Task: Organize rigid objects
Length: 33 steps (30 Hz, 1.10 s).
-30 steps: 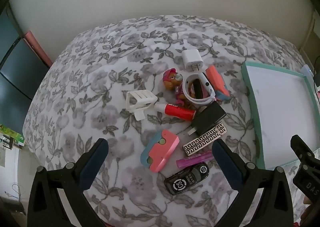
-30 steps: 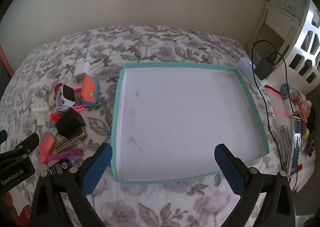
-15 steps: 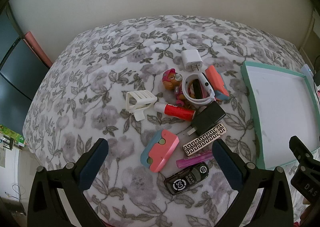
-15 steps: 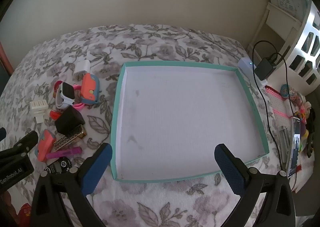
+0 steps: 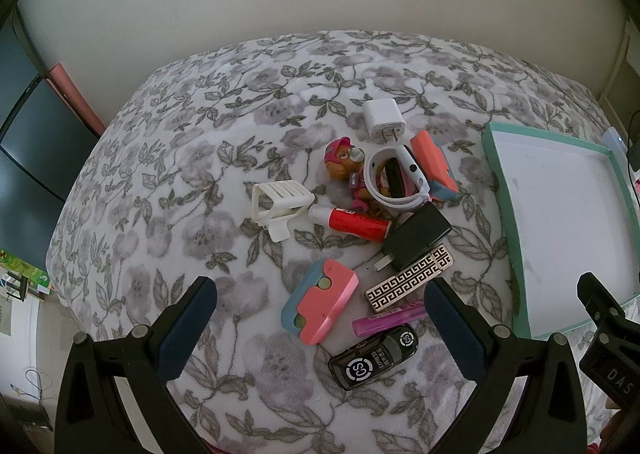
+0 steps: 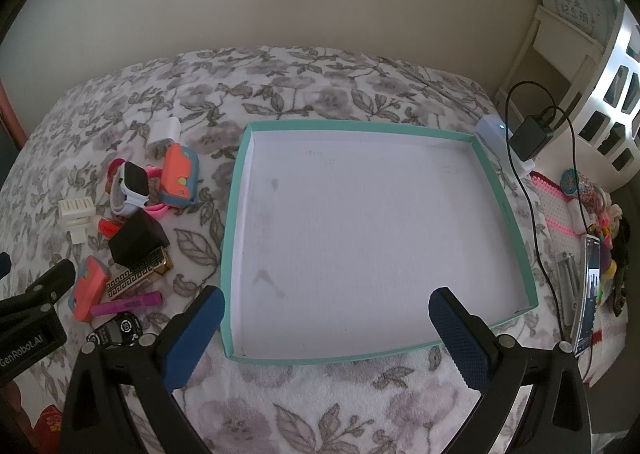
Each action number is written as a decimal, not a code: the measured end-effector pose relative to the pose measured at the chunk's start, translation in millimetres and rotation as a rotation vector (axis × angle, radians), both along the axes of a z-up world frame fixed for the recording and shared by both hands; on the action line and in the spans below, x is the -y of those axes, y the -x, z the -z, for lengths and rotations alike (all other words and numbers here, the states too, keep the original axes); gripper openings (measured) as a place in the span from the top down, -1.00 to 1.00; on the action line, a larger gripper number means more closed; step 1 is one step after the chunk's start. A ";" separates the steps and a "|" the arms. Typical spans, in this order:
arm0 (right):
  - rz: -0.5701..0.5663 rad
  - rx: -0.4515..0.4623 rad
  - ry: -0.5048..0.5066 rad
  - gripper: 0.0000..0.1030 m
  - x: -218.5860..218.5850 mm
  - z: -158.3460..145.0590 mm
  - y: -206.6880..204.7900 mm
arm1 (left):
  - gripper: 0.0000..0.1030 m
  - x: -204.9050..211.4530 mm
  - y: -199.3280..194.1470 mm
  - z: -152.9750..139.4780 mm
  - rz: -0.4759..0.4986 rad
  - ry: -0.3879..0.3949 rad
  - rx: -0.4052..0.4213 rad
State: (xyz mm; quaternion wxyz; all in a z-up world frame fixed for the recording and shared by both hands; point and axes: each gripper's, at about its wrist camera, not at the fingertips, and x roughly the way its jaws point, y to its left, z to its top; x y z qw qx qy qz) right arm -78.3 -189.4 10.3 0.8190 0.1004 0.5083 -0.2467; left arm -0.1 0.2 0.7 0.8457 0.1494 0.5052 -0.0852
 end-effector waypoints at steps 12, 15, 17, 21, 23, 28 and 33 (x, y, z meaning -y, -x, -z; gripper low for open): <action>-0.001 -0.006 0.003 -1.00 -0.5 2.3 -0.2 | -1.00 0.3 0.0 -0.1 0.000 -0.001 0.000; -0.002 -0.007 0.002 -1.00 -0.3 2.7 -0.1 | -1.00 0.3 0.0 -0.1 0.000 -0.001 0.000; -0.002 -0.007 0.003 -1.00 -0.3 2.6 -0.2 | -1.00 0.3 0.0 -0.1 0.000 -0.001 0.001; -0.002 -0.008 0.003 -1.00 -0.1 2.7 -0.3 | -1.00 0.4 0.0 -0.2 0.000 -0.001 0.001; -0.002 -0.008 0.003 -1.00 -0.1 2.8 -0.3 | -1.00 0.4 0.0 -0.2 0.000 -0.001 0.001; -0.002 -0.009 0.003 -1.00 0.0 3.3 -0.3 | -1.00 0.5 0.1 -0.2 -0.001 -0.001 0.001; -0.002 -0.009 0.003 -1.00 -0.1 3.7 -0.4 | -1.00 0.5 0.1 -0.2 0.000 -0.001 0.001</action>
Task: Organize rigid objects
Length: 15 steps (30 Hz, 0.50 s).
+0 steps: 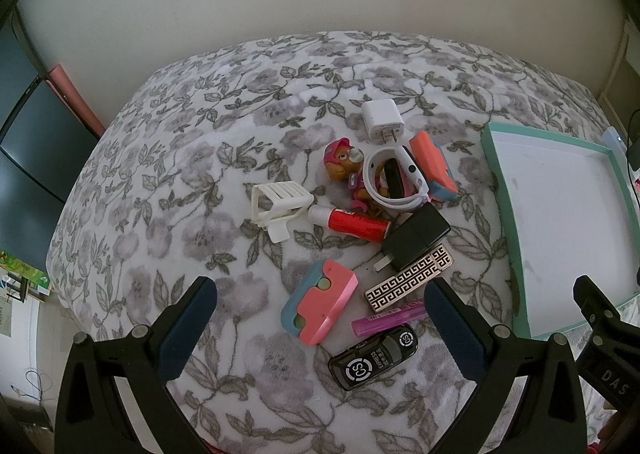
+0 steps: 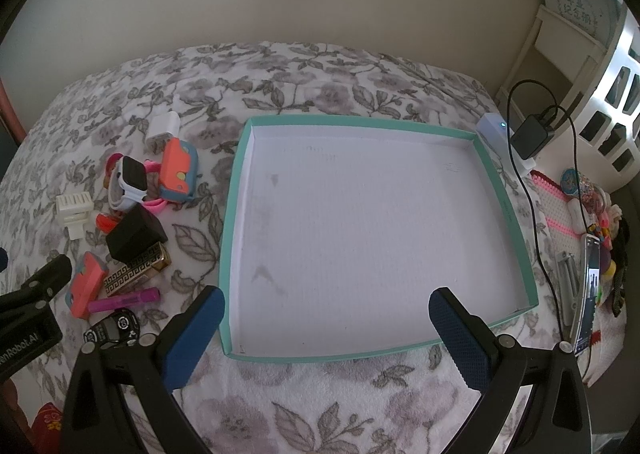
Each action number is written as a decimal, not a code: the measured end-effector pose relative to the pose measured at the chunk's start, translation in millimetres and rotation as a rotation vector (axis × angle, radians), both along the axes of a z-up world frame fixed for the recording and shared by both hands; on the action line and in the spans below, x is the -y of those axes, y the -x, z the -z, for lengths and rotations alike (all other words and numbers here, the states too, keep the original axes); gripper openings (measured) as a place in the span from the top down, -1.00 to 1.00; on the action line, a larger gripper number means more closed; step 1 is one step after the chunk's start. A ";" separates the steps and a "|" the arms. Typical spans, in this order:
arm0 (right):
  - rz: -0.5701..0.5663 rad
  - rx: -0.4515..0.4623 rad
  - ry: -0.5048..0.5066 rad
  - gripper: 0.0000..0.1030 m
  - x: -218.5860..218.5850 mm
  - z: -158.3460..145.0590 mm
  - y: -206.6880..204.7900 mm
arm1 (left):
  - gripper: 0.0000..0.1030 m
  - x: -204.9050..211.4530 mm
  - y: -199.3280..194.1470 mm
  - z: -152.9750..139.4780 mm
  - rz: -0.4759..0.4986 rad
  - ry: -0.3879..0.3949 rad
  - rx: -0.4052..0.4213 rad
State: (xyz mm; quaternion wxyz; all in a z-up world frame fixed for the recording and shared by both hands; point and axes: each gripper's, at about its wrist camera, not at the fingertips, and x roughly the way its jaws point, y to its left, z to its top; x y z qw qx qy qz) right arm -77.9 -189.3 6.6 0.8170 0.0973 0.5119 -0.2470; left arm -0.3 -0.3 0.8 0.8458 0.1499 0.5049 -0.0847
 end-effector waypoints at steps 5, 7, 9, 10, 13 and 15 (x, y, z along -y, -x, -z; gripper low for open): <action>0.000 -0.001 0.000 -1.00 -0.1 0.3 0.1 | -1.00 0.0 0.0 0.0 0.000 0.000 0.000; 0.000 -0.001 0.000 -1.00 0.0 0.0 -0.1 | -1.00 0.0 0.0 0.0 0.000 0.000 0.000; -0.001 -0.002 0.000 -1.00 -0.1 1.5 0.7 | -1.00 0.1 0.0 0.0 0.000 0.000 0.001; 0.000 -0.002 0.000 -1.00 -0.1 1.4 0.6 | -1.00 0.1 0.0 0.0 0.000 0.000 0.000; 0.000 -0.003 0.000 -1.00 0.0 1.6 0.4 | -1.00 0.1 0.0 -0.1 0.000 0.000 0.000; 0.000 -0.003 -0.001 -1.00 0.2 1.1 -0.1 | -1.00 0.1 0.1 -0.1 0.000 0.001 0.001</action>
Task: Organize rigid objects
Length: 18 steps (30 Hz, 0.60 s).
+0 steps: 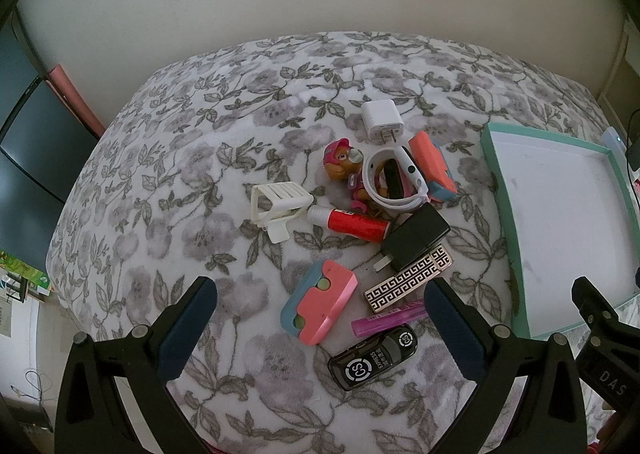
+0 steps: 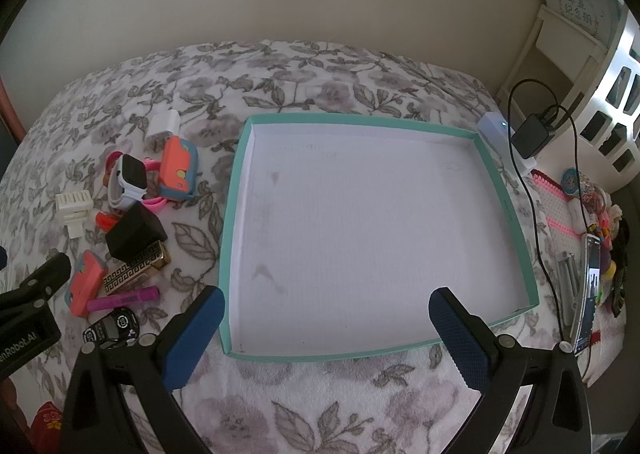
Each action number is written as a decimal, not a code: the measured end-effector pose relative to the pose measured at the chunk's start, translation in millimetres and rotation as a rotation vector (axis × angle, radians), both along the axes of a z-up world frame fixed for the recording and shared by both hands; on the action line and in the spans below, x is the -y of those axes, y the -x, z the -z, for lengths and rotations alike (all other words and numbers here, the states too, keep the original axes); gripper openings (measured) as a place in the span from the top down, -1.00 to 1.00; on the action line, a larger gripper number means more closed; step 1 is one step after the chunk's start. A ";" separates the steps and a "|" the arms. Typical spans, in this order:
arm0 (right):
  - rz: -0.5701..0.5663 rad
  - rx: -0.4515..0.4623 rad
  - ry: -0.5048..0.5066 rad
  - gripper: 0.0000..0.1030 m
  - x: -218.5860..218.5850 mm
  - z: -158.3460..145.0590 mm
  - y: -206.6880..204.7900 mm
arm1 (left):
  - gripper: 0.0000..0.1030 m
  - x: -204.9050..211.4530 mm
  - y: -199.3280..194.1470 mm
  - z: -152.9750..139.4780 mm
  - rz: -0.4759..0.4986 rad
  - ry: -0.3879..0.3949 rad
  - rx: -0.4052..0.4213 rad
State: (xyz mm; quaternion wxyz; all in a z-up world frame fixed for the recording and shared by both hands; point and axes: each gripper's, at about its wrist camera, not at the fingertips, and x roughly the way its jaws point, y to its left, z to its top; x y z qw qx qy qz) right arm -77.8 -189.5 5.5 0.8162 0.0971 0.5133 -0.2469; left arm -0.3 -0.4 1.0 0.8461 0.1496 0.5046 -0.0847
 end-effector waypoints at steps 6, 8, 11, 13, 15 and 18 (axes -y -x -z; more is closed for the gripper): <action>-0.001 0.001 0.000 -1.00 0.4 -0.8 -0.5 | -1.00 -0.5 -1.2 -3.3 -0.001 0.019 -0.006; -0.006 0.019 -0.006 -1.00 -0.1 -1.6 -0.2 | -1.00 -6.7 -4.2 -9.4 -0.013 0.044 -0.006; -0.023 0.068 -0.040 -1.00 -2.8 -7.0 0.5 | -1.00 -21.3 -14.1 -18.8 -0.052 0.049 0.006; -0.052 0.086 -0.063 -1.00 -8.7 -9.2 -2.6 | -1.00 -32.4 -21.3 -24.9 -0.073 0.056 0.013; -0.083 0.086 -0.067 -1.00 -17.0 -10.4 -7.6 | -1.00 -44.9 -29.8 -32.3 -0.093 0.052 0.022; -0.134 0.099 -0.120 -1.00 -29.8 -12.0 -16.8 | -1.00 -63.4 -39.8 -40.6 -0.119 0.039 0.041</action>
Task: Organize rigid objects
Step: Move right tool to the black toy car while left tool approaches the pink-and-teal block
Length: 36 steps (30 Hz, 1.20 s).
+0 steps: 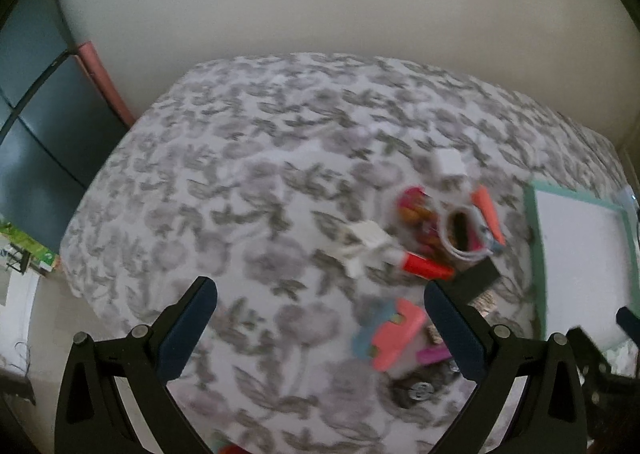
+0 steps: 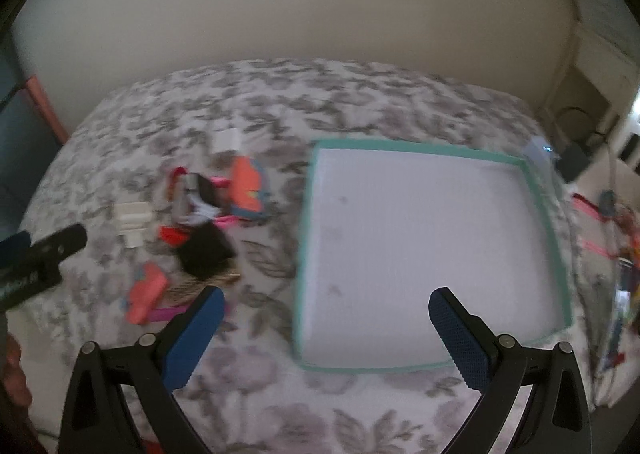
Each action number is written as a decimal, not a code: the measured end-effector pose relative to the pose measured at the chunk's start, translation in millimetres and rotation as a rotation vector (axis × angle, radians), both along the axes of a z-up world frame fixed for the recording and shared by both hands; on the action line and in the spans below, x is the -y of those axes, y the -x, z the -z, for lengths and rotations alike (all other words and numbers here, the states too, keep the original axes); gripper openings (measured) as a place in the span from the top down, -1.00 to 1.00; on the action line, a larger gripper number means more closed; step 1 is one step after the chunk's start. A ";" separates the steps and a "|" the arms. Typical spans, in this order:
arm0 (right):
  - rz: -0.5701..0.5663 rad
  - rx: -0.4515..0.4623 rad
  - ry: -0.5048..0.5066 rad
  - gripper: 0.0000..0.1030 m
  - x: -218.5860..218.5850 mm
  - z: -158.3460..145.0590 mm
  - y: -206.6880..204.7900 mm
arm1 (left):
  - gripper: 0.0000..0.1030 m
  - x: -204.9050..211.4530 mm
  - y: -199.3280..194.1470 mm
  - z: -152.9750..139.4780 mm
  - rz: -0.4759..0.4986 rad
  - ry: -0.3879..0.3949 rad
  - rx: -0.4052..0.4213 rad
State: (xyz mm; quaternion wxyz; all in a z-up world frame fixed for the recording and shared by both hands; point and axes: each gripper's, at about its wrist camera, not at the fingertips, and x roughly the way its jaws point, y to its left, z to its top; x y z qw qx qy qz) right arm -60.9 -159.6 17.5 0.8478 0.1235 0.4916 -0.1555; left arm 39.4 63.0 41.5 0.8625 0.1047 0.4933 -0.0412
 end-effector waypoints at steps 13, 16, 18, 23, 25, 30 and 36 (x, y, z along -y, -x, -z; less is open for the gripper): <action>-0.250 -0.204 -0.136 -1.00 -76.7 47.0 -47.2 | -1.00 -31.7 -0.7 59.5 0.033 0.074 -0.182; -0.285 -0.256 -0.137 -1.00 -87.0 63.2 -49.4 | -1.00 -29.6 1.2 73.1 0.043 0.085 -0.208; -0.300 -0.279 -0.134 -1.00 -91.8 71.0 -50.6 | -1.00 -28.6 1.0 79.5 0.046 0.093 -0.222; -0.352 -0.305 -0.172 -1.00 -105.2 85.7 -53.7 | -1.00 -29.6 0.5 88.1 0.040 0.117 -0.242; -0.366 -0.313 -0.173 -1.00 -111.6 89.6 -55.1 | -1.00 -31.0 -1.5 89.9 0.036 0.125 -0.247; -0.416 -0.339 -0.137 -1.00 -135.1 102.0 -58.4 | -1.00 -30.1 -2.1 92.8 0.043 0.136 -0.252; -0.360 -0.331 -0.110 -1.00 -129.4 107.5 -64.9 | -1.00 -20.7 -1.6 96.2 0.068 0.118 -0.259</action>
